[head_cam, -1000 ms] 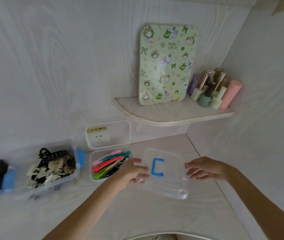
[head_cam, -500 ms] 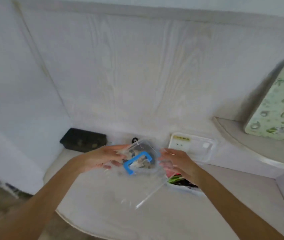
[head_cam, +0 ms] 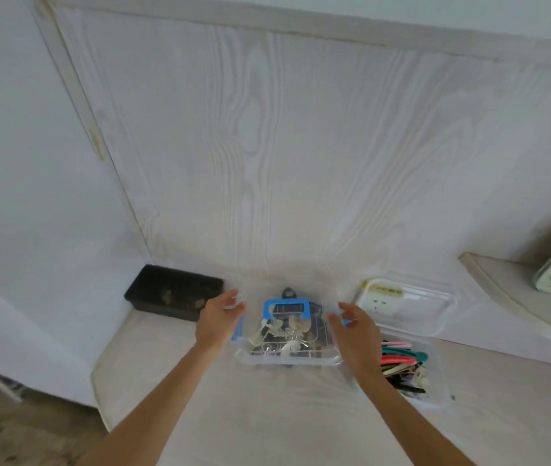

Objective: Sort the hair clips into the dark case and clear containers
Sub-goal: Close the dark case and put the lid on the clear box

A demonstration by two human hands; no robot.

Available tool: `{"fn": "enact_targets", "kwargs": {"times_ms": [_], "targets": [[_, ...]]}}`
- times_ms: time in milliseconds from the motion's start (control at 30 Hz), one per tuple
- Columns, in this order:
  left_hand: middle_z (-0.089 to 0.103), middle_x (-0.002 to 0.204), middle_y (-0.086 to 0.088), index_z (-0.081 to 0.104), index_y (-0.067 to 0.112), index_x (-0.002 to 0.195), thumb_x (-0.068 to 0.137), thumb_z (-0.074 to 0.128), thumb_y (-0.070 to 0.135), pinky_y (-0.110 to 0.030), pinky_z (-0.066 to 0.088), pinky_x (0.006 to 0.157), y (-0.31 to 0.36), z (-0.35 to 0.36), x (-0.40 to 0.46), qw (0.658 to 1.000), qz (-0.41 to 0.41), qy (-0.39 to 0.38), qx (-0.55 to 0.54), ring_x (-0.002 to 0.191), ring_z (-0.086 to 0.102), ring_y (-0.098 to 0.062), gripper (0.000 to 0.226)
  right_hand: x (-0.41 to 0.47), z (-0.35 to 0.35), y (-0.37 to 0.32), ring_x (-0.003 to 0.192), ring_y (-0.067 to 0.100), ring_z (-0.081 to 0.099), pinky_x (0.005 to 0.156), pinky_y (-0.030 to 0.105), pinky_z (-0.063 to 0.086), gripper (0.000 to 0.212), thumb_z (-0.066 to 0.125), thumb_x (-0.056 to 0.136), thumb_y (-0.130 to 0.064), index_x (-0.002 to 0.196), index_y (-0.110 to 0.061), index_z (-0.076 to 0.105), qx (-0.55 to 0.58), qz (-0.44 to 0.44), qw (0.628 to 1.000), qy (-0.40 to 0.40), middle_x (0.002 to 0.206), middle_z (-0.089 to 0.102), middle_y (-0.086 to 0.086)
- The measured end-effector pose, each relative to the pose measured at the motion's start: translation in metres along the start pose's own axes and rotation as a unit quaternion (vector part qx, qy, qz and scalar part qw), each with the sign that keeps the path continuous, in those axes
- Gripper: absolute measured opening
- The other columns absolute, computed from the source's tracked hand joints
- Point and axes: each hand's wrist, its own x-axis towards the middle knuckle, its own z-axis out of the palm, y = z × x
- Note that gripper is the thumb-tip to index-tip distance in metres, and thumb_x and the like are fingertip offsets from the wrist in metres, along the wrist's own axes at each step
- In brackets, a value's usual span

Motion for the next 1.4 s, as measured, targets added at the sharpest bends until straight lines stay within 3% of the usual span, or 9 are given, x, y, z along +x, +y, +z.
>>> {"fn": "enact_targets", "kwargs": {"times_ms": [200,500,633,833,933,1033,1133,1233,1400], "targets": [[0.065,0.119,-0.007,0.060,0.015,0.124,0.083,0.069,0.027,-0.040,0.045,0.099,0.002,0.002,0.009,0.999,0.027,-0.017,0.009,0.110,0.060,-0.022,0.044,0.016,-0.002,0.007,0.108,0.024,0.059,0.091,0.031,0.042,0.039,0.053,0.092,-0.033,0.124,-0.011,0.056,-0.082,0.001,0.995,-0.056,0.119,0.063,0.008],[0.071,0.107,-0.003,0.066,0.014,0.115,0.078,0.073,0.025,-0.035,0.048,0.091,-0.001,0.004,0.008,1.000,0.019,0.006,-0.006,0.100,0.065,-0.018,0.039,0.036,-0.011,0.005,0.089,0.030,0.068,0.087,0.044,0.054,0.037,0.065,0.085,-0.023,0.118,-0.007,0.063,-0.044,0.064,0.987,-0.141,0.106,0.070,0.017],[0.073,0.101,-0.001,0.071,0.014,0.105,0.076,0.074,0.021,-0.032,0.051,0.086,-0.005,0.006,0.016,1.000,0.005,-0.005,-0.006,0.090,0.066,-0.015,0.030,0.034,-0.010,0.005,0.091,0.028,0.067,0.091,0.037,0.052,0.034,0.064,0.086,-0.027,0.115,-0.009,0.065,-0.086,0.047,0.988,-0.116,0.106,0.070,0.014],[0.061,0.112,-0.003,0.054,0.012,0.121,0.071,0.076,0.039,-0.040,0.051,0.090,-0.012,0.009,0.023,0.999,-0.018,0.025,0.018,0.102,0.059,-0.022,0.061,0.038,-0.005,0.003,0.111,0.029,0.056,0.100,0.035,0.040,0.045,0.061,0.088,-0.028,0.121,0.001,0.056,-0.113,0.062,0.982,-0.135,0.120,0.060,0.017],[0.055,0.121,-0.011,0.046,0.003,0.127,0.073,0.073,0.045,-0.037,0.048,0.089,-0.007,0.007,0.023,0.989,-0.139,-0.045,-0.038,0.104,0.055,-0.025,0.073,0.043,-0.011,-0.004,0.071,0.021,0.057,0.072,0.027,0.057,0.043,0.062,0.088,-0.027,0.110,0.009,0.056,-0.059,0.154,0.966,-0.198,0.088,0.062,0.016],[0.049,0.127,-0.018,0.037,0.001,0.133,0.077,0.070,0.046,-0.037,0.048,0.079,-0.002,0.002,0.016,0.961,-0.232,-0.105,-0.107,0.105,0.054,-0.031,0.079,0.042,-0.018,-0.011,0.059,0.012,0.050,0.049,0.018,0.045,0.045,0.058,0.090,-0.031,0.116,0.005,0.049,-0.068,0.201,0.947,-0.243,0.086,0.058,0.011],[0.060,0.085,-0.010,0.056,0.003,0.097,0.079,0.067,0.048,-0.037,0.053,0.074,0.003,0.003,0.017,0.988,-0.144,-0.043,0.041,0.071,0.057,-0.019,0.050,0.045,-0.016,-0.010,0.062,0.016,0.057,0.058,0.023,0.049,0.041,0.061,0.087,-0.034,0.106,0.001,0.055,-0.145,0.140,0.956,-0.211,0.080,0.061,0.008],[0.047,0.056,0.000,0.047,0.011,0.060,0.084,0.059,0.048,-0.025,0.042,0.053,0.012,0.005,0.007,0.977,-0.034,0.034,0.206,0.051,0.046,-0.012,0.045,0.036,-0.011,-0.013,0.072,0.021,0.061,0.072,0.032,0.054,0.032,0.060,0.085,-0.037,0.095,-0.007,0.057,-0.268,0.045,0.952,-0.144,0.081,0.061,0.006],[0.040,0.056,0.004,0.036,0.016,0.060,0.092,0.049,0.022,-0.018,0.030,0.046,0.013,0.011,-0.005,0.951,0.047,0.009,0.304,0.050,0.041,-0.008,0.035,0.019,-0.008,-0.019,0.085,0.022,0.058,0.068,0.028,0.042,0.023,0.048,0.094,-0.027,0.102,-0.007,0.055,-0.353,-0.037,0.932,-0.077,0.094,0.060,0.006]]}}
